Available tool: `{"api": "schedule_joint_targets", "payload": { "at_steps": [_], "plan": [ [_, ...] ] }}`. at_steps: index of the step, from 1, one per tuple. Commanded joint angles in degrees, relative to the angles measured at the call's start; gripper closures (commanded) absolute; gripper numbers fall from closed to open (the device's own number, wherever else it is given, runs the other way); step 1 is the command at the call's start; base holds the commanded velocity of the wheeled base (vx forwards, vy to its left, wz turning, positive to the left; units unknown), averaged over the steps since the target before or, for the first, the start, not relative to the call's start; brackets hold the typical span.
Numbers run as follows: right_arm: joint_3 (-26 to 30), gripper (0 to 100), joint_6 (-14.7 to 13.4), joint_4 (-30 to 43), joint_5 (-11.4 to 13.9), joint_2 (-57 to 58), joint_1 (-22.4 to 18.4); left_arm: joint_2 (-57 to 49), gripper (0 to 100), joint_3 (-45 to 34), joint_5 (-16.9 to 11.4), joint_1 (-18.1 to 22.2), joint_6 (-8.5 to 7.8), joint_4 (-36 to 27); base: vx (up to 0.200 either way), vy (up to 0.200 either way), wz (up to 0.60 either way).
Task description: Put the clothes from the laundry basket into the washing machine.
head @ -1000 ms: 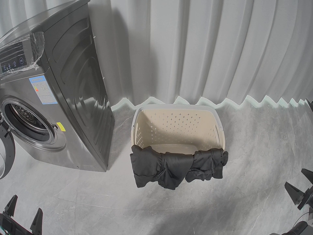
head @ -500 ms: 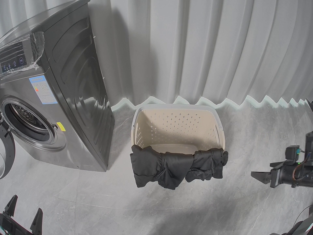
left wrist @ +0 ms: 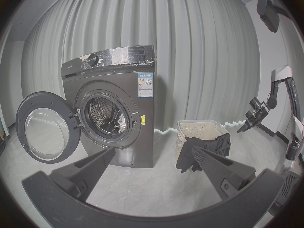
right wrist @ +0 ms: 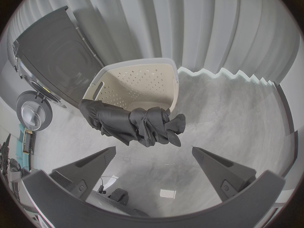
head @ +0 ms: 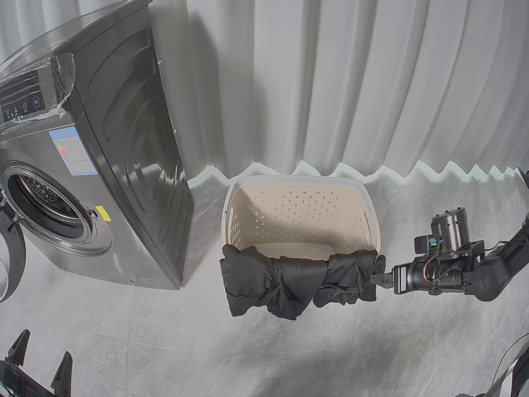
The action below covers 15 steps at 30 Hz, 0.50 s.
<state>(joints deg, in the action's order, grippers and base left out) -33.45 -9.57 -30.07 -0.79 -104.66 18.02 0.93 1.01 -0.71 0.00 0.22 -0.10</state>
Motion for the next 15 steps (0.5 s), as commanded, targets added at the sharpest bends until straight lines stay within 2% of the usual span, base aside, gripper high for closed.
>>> {"api": "schedule_joint_targets", "payload": {
  "at_steps": [1,8,15],
  "plan": [
    [-4.2,0,-0.5,-0.7,-0.3,-9.1,0.4,-0.8,0,-1.0,0.0,0.0,0.22,0.0,0.000,0.000,0.00],
    [-7.3,0,-3.1,-0.8,-0.3,-12.5,0.6,-0.8,0,-1.0,0.0,0.0,0.22,0.0,0.000,0.000,0.00],
    [-9.3,0,-3.8,-0.8,-0.4,-15.0,0.8,-0.8,0,-1.0,0.0,0.0,0.40,0.1,0.000,0.000,0.00]
  ]
}}
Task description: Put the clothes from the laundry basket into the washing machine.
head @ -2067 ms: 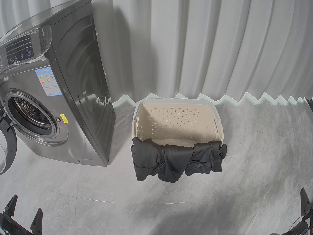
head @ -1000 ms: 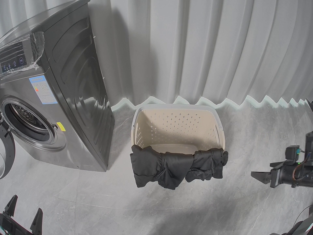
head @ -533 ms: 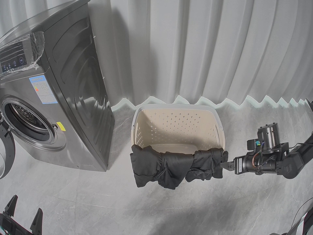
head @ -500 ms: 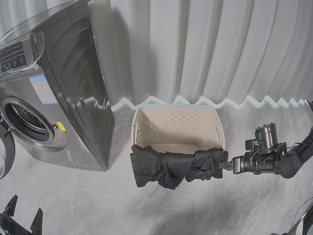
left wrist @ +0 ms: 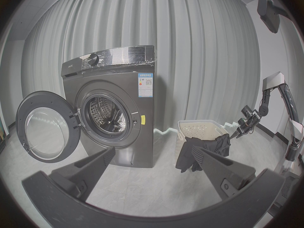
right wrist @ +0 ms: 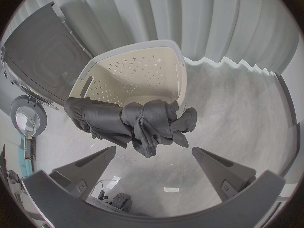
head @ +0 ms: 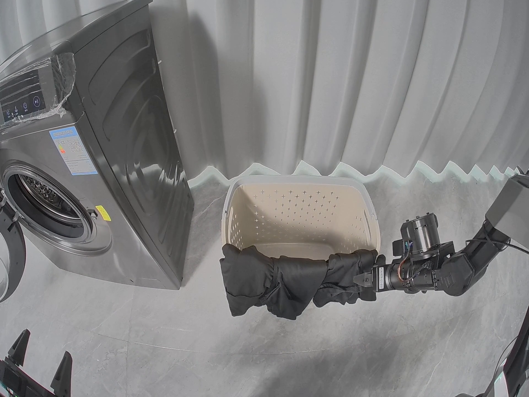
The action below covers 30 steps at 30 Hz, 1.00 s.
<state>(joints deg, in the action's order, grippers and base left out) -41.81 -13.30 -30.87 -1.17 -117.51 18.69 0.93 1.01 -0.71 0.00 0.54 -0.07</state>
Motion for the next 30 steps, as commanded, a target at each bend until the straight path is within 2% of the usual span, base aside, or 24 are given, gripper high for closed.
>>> {"api": "schedule_joint_targets", "payload": {
  "at_steps": [1,8,14,20,30],
  "plan": [
    [-1.4,0,-0.1,-0.1,-0.3,-2.6,0.1,-0.8,0,-1.0,0.0,0.0,0.08,0.0,0.000,0.000,0.00],
    [-4.5,0,-1.8,-0.2,-0.9,-5.4,0.6,-0.8,0,-1.0,0.0,0.0,0.08,0.0,0.000,0.000,0.00],
    [-6.6,0,-2.0,-0.7,-1.1,-7.3,1.5,-0.8,0,-1.0,0.0,0.0,0.17,0.0,0.000,0.000,0.00],
    [-8.2,0,-2.1,-4.9,-3.4,-10.9,1.5,-0.8,0,-1.0,0.1,0.0,0.25,0.0,0.000,0.000,0.00],
    [-9.4,0,-2.2,-5.0,-4.3,-11.5,1.0,-0.8,0,-1.0,0.1,0.0,0.17,0.0,0.000,0.000,0.00]
  ]
}}
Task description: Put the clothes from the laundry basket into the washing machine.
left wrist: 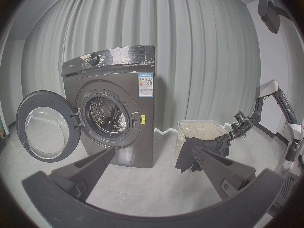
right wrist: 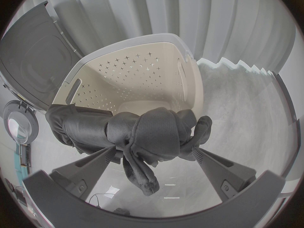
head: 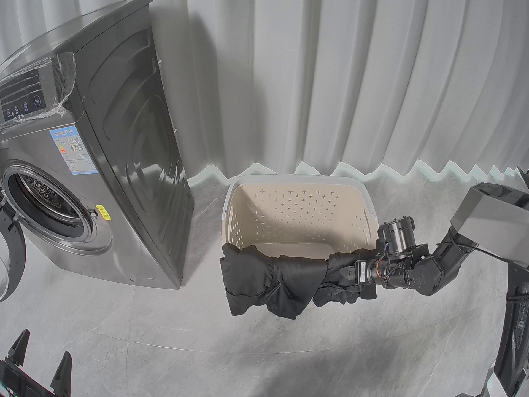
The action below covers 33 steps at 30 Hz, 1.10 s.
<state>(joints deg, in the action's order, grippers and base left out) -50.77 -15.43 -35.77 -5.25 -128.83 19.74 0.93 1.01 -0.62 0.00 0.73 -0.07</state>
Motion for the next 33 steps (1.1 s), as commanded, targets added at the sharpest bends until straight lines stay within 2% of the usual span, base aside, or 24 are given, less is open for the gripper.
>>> {"api": "schedule_joint_targets", "payload": {
  "at_steps": [1,5,6,20,32,33],
  "plan": [
    [-0.6,0,0.1,-0.1,-0.5,-0.2,0.0,-0.8,0,-1.0,0.0,0.0,-0.03,0.0,0.000,0.000,0.00],
    [-1.6,0,-0.1,-0.2,-0.6,-0.4,0.0,-0.8,0,-1.0,0.0,0.0,0.06,0.0,0.000,0.000,0.00],
    [-1.7,100,-0.1,-0.2,-0.7,-0.5,0.0,-0.8,0,-1.0,0.0,0.0,0.06,0.0,0.000,0.000,0.00],
    [-0.6,100,-0.2,-0.1,-0.7,0.2,0.8,-0.8,0,-1.0,0.0,0.0,0.06,0.0,0.000,0.000,0.00],
    [8.6,100,-2.8,-0.2,-1.2,18.3,7.9,-0.8,0,-1.0,0.0,0.0,0.06,0.0,0.000,0.000,0.00],
    [10.2,100,-2.8,-0.4,-1.9,22.4,9.5,-0.8,0,-1.0,0.0,0.0,0.06,0.0,0.000,0.000,0.00]
  ]
}}
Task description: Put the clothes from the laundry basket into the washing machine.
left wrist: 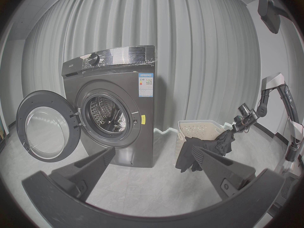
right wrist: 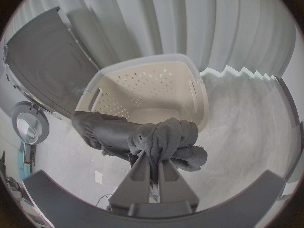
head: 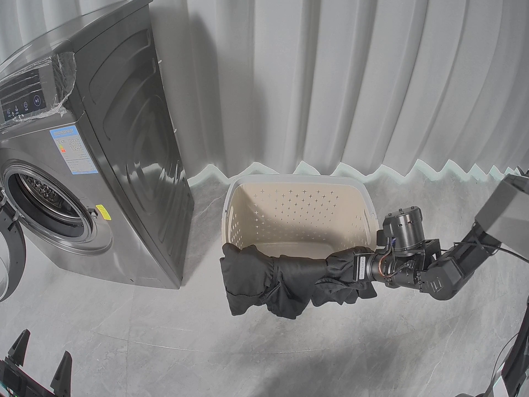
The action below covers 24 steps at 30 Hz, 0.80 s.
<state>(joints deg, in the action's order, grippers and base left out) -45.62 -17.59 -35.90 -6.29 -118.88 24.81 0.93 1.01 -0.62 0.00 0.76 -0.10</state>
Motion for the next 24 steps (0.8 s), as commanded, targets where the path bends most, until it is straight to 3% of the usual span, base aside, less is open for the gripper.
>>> {"api": "schedule_joint_targets", "payload": {
  "at_steps": [1,6,9,15,24],
  "plan": [
    [5.0,100,-0.7,-0.2,-0.8,12.4,4.5,-0.8,0,-1.0,0.0,0.0,0.04,0.0,0.000,0.000,0.00],
    [8.0,100,0.9,-0.4,-3.7,24.8,9.0,-0.8,0,-1.0,0.0,0.0,-0.40,0.0,0.000,0.000,0.00],
    [8.0,100,1.4,-0.3,-3.8,30.0,10.4,-0.8,0,-1.0,-0.1,0.0,-0.67,0.0,0.000,0.000,0.00],
    [11.5,100,3.4,-0.4,-3.6,37.4,9.7,-0.9,0,-1.0,0.0,0.0,-0.84,-0.1,0.000,0.000,0.00],
    [13.9,100,3.2,-0.6,-3.7,42.4,5.1,-0.9,0,-1.0,-0.1,0.0,-0.84,0.0,0.000,0.000,0.00]
  ]
}}
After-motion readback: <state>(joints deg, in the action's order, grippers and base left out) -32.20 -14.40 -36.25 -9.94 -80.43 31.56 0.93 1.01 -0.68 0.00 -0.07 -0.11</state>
